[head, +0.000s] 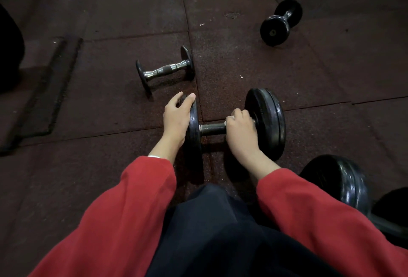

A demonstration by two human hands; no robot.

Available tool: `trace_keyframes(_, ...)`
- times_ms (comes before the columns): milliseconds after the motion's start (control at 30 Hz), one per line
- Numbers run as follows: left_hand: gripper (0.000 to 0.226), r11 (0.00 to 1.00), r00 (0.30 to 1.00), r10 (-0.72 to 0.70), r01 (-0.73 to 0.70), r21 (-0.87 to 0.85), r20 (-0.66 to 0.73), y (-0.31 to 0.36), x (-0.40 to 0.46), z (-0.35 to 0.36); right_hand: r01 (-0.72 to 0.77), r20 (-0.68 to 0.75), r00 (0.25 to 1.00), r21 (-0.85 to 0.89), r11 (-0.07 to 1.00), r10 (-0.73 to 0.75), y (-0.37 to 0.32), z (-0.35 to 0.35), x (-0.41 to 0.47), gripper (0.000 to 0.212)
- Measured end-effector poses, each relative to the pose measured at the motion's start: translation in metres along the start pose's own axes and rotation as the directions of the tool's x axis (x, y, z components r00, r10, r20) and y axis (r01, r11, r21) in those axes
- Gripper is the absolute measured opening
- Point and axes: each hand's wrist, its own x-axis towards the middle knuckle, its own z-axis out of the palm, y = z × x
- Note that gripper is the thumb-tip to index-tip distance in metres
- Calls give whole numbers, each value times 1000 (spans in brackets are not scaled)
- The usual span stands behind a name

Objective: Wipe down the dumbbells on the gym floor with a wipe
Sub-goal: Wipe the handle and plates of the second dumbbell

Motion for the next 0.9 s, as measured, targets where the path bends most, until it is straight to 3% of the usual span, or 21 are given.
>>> trace_keyframes(167,63,1000,1000,-25,25,-15,14,3,1,1,69,38,997,-103,992,-65,-15,-1,-16,28)
trace_keyframes(400,55,999,999,-33,33,-23,23,3,-3,-1,-118,36,991,-269,956,132,-8,-12,-8,48)
trace_keyframes(467,54,999,999,-30,31,-22,19,3,-4,-1,-49,50,997,-265,963,65,0,-5,2,44)
trace_keyframes(633,58,999,999,-31,32,-30,33,5,-6,-2,-31,113,991,-293,956,67,0,-11,3,38)
trace_keyframes(767,70,998,998,-48,49,-34,33,5,-5,-1,-49,78,994,-314,948,78,-2,-10,-6,60)
trace_keyframes(900,56,999,998,-48,48,-8,29,6,-4,-1,-92,143,982,-218,972,125,1,-18,-3,36)
